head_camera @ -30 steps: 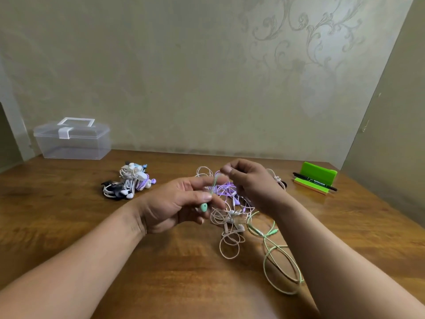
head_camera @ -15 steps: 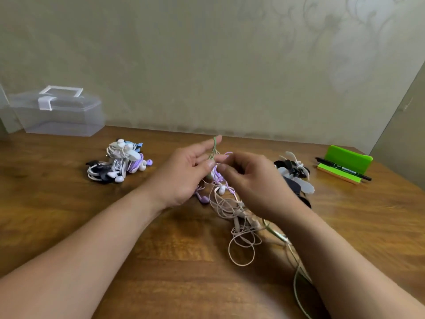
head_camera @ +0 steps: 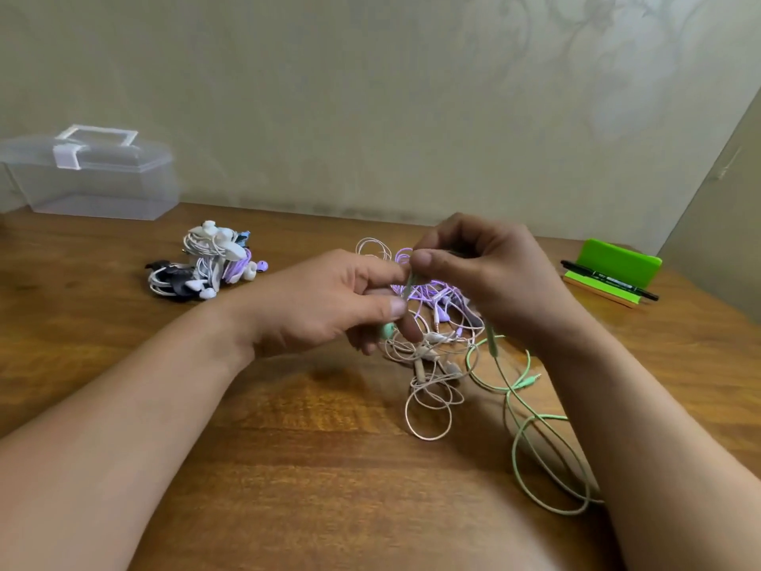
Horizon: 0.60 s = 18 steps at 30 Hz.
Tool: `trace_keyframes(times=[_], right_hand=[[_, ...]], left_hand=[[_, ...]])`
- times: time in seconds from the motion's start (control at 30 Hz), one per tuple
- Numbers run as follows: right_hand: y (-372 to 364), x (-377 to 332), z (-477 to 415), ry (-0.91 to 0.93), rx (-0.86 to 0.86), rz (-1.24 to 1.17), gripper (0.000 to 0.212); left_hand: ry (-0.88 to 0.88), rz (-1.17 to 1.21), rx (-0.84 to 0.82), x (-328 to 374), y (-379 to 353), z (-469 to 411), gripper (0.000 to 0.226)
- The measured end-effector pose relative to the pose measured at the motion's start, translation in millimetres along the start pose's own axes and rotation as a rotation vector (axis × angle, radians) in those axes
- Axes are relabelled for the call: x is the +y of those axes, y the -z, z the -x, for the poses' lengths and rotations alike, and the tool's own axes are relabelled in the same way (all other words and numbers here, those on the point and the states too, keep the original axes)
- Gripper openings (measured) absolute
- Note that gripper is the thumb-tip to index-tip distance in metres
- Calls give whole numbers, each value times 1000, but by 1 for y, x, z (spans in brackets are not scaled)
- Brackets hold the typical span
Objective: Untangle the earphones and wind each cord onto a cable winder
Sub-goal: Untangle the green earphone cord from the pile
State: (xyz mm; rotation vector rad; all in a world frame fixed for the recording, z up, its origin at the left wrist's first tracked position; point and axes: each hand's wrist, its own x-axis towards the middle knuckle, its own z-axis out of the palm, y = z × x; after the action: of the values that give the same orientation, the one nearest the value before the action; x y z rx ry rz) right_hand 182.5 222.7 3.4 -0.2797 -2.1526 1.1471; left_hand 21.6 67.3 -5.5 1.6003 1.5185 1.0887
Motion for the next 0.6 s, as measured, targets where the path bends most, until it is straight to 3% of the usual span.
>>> trace_keyframes(times=[0.17, 0.23, 0.37, 0.5, 0.6], right_hand=[[-3, 10, -5, -188, -132, -476, 11], [-12, 12, -3, -220, -153, -544, 13], [-31, 13, -2, -212, -115, -345, 23], [-39, 14, -1, -241, -112, -111, 23], [-42, 6, 2, -179, -154, 78, 23]], left_hand=[[-58, 293, -37, 8, 1, 4, 42], [-86, 406, 24, 8, 1, 4, 44], [-92, 426, 246, 3, 1, -3, 47], [-116, 285, 469, -8, 10, -9, 43], [-114, 135, 546, -10, 11, -11, 45]])
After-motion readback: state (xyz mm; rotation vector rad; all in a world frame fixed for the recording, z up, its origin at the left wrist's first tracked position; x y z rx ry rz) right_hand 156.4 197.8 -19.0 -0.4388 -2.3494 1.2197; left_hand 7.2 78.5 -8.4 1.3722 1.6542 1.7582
